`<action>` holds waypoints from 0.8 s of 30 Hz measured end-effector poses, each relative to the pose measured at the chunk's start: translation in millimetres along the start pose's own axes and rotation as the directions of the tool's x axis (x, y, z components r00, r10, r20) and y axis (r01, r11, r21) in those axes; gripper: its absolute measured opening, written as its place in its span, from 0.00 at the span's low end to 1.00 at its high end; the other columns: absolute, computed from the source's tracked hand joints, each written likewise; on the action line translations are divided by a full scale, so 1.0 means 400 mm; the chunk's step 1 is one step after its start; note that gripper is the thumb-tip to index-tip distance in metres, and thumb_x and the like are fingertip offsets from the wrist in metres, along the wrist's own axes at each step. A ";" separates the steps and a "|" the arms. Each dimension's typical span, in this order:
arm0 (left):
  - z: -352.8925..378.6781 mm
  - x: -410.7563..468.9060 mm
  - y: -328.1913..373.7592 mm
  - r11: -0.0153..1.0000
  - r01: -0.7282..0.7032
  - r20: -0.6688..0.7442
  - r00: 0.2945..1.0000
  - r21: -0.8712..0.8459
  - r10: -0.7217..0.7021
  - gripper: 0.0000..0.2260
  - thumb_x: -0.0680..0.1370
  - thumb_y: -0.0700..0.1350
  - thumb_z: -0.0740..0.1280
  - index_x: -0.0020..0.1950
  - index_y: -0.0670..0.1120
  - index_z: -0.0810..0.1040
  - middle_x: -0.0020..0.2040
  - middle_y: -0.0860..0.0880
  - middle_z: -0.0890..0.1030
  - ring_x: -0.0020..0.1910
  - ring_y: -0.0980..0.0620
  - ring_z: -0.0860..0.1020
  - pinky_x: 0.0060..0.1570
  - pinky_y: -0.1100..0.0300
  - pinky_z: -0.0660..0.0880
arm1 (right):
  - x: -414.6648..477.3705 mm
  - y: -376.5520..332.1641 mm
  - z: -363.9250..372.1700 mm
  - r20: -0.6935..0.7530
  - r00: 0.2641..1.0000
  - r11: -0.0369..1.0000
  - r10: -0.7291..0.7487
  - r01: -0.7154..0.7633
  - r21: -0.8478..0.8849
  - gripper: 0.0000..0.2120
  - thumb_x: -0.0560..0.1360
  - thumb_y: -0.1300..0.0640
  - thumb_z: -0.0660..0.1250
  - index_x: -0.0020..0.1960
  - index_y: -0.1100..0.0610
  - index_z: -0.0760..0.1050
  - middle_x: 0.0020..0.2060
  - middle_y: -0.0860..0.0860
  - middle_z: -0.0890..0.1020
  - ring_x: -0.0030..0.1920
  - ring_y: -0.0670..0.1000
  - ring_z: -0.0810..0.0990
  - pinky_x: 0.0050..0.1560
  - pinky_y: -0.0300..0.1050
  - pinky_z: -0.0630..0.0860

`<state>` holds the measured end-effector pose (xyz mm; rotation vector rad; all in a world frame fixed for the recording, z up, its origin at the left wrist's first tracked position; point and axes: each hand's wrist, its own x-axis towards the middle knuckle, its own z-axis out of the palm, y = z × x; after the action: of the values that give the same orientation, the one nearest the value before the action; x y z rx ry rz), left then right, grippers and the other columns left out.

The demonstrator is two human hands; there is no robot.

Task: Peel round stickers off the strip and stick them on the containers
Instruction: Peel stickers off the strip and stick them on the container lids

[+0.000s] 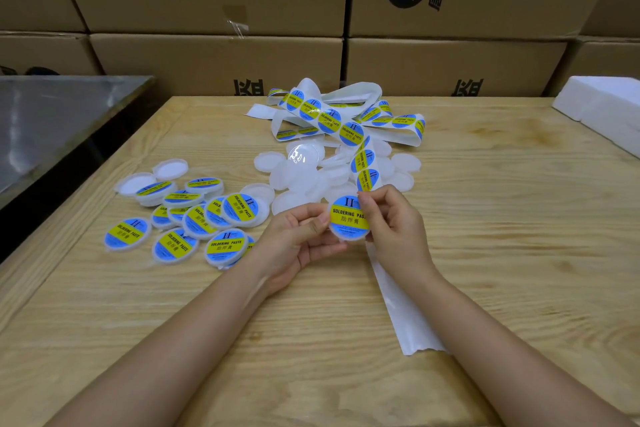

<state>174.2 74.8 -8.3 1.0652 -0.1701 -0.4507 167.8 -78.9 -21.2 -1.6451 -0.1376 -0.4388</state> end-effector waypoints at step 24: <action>-0.100 0.014 0.119 0.503 -0.183 -0.380 0.455 0.845 0.805 0.11 0.79 0.41 0.61 0.60 0.46 0.78 0.48 0.52 0.79 0.45 0.60 0.75 0.48 0.75 0.69 | 0.007 -0.003 -0.058 -0.136 0.989 0.852 -0.059 -0.021 -0.524 0.29 0.74 0.56 0.68 0.72 0.58 0.62 0.62 0.55 0.72 0.62 0.54 0.68 0.65 0.46 0.63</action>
<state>206.3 123.7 13.7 1.8044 0.0875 0.8137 165.4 -102.0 -17.5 -2.1421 0.0888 -0.6525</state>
